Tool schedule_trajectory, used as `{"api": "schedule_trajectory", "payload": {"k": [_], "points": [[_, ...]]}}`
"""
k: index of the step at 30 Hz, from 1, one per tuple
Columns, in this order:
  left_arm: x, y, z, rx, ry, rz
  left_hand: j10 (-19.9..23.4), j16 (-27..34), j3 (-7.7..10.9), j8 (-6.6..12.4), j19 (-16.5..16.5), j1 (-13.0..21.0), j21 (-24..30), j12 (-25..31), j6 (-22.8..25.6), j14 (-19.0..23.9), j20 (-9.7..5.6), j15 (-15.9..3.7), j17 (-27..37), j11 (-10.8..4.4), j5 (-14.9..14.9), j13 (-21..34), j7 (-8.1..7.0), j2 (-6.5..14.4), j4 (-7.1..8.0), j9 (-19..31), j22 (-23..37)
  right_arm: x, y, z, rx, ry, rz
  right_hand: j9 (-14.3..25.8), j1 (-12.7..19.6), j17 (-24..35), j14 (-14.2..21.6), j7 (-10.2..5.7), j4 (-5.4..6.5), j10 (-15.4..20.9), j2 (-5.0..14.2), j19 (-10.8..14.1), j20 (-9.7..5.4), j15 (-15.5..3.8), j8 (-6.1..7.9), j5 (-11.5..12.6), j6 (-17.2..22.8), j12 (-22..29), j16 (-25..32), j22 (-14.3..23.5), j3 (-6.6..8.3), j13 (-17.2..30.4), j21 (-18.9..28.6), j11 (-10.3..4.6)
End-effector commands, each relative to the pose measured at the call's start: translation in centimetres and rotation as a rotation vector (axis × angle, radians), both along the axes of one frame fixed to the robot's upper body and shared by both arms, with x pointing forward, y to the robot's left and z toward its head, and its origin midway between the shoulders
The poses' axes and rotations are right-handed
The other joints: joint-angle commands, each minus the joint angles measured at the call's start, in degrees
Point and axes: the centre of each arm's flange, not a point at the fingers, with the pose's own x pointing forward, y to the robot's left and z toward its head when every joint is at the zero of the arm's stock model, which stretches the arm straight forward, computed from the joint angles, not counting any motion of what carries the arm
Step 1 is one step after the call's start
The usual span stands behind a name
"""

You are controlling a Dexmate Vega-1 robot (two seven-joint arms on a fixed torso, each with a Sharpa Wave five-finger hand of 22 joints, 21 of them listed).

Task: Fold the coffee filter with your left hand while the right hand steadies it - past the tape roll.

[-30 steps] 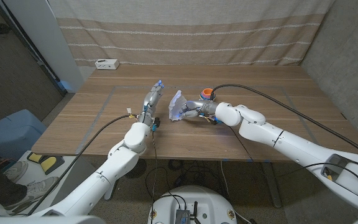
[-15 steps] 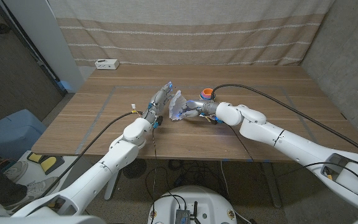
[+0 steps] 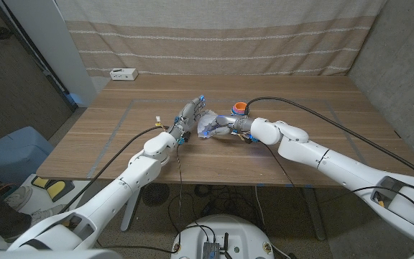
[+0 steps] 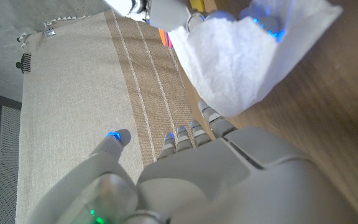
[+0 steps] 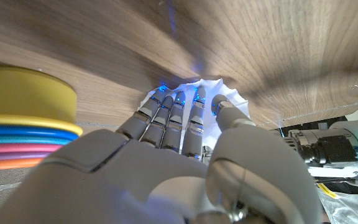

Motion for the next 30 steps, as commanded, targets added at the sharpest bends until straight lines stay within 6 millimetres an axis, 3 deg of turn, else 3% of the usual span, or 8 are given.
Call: {"api": "schedule_trajectory", "payload": {"k": [1,8,13,16,20,25,28,30], "points": [[1.3,-1.2,0.3,0.053,0.012,-0.080,0.44,0.45,-0.47,0.34,0.77,-0.30,0.44,0.49,-0.19,0.41,-0.10,-0.19,0.21,0.03,0.45,0.05,-0.26,-0.27,0.04,0.17,0.14,0.0,-0.2,0.4,0.034,0.008,0.009,0.10,0.90,0.11,0.36,0.26,0.47,0.51,-0.09,0.60,0.34,0.08,-0.03,0.22,0.18,-0.02,0.37,0.28,0.02,0.20,0.48,0.08],[1.5,-1.7,0.4,0.094,0.056,-0.097,-0.76,0.34,-0.86,0.21,0.75,-0.79,0.22,0.09,-0.82,0.17,0.09,0.14,0.22,0.29,0.64,0.05,-0.58,-0.48,0.21,0.18,0.12,-0.6,-0.6,1.2,0.081,-0.010,0.019,0.10,1.02,0.12,0.49,0.14,0.46,0.65,-0.13,0.69,0.48,0.16,0.01,0.22,0.35,-0.01,0.43,0.29,0.01,0.21,0.46,0.48],[1.3,-1.6,0.5,0.111,0.101,-0.056,-3.09,0.03,-1.44,0.04,-1.42,-1.61,-1.01,-0.33,-2.31,-1.22,1.67,1.09,0.24,0.94,0.95,0.06,-1.26,-0.61,0.50,0.18,0.15,-1.1,-1.2,2.1,0.140,-0.001,0.040,0.10,0.54,-0.04,0.66,0.30,0.42,0.73,-1.24,0.84,0.89,0.43,-0.01,0.00,0.45,-0.03,0.33,0.29,-0.66,0.20,0.44,0.43],[1.2,-1.5,0.5,0.119,0.133,-0.034,-3.82,-0.05,-1.74,0.11,-3.37,-2.07,-1.94,-0.20,-2.94,-2.17,3.00,1.72,0.24,1.19,1.11,0.06,-1.46,-0.59,0.66,0.18,0.20,-1.6,-1.9,2.8,0.198,0.005,0.057,0.10,-0.42,-0.19,0.65,0.45,0.81,0.69,-1.86,0.82,1.24,0.75,-0.04,-0.22,0.48,-0.10,0.10,0.29,-1.34,0.20,0.35,1.21],[1.0,-1.5,0.4,0.111,0.144,-0.018,-3.98,0.00,-1.89,0.14,-4.05,-2.25,-2.24,-0.14,-3.10,-2.30,3.14,1.93,0.24,1.58,1.15,0.06,-1.63,-0.67,0.70,0.18,0.22,-2.3,-2.9,3.7,0.268,0.000,0.081,0.08,-2.72,-0.53,0.75,1.14,1.66,0.60,-3.10,0.76,1.99,1.61,-0.23,-0.57,0.08,-0.23,-0.39,0.30,-2.87,0.19,0.16,1.92],[0.9,-1.7,0.5,0.115,0.140,-0.031,-4.14,-0.03,-1.98,0.15,-4.25,-2.37,-2.33,-0.12,-3.27,-2.57,2.87,2.04,0.24,1.62,1.18,0.06,-1.52,-0.70,0.73,0.18,0.23,-2.9,-4.2,4.6,0.334,-0.034,0.081,0.07,-3.87,-0.77,0.97,1.35,1.98,0.60,-3.72,0.82,2.52,2.04,-0.28,-0.66,-0.04,-0.27,-0.66,0.30,-3.59,0.18,0.08,2.49],[0.9,-1.9,0.6,0.117,0.136,-0.036,-4.31,-0.02,-2.05,0.17,-4.24,-2.46,-2.34,-0.11,-3.36,-2.70,2.76,2.16,0.24,1.67,1.21,0.06,-1.52,-0.71,0.76,0.18,0.25,-3.5,-5.9,5.4,0.402,-0.102,0.039,0.06,-4.24,-0.90,1.33,1.52,2.07,0.84,-3.83,1.10,2.75,2.20,-0.14,-0.64,0.31,-0.19,-0.69,0.30,-3.75,0.18,0.15,2.42],[0.9,-2.0,0.6,0.119,0.134,-0.037,-4.36,-0.01,-2.08,0.16,-4.29,-2.50,-2.36,-0.10,-3.43,-2.75,2.67,2.11,0.24,1.68,1.22,0.06,-1.49,-0.70,0.77,0.18,0.25,-3.8,-6.8,5.7,0.437,-0.145,0.017,0.04,-3.29,-1.33,1.67,1.51,1.37,1.19,-2.75,1.43,2.91,2.09,-0.13,-0.27,0.39,-0.12,-0.98,0.30,-2.88,0.17,0.18,2.75]]}}
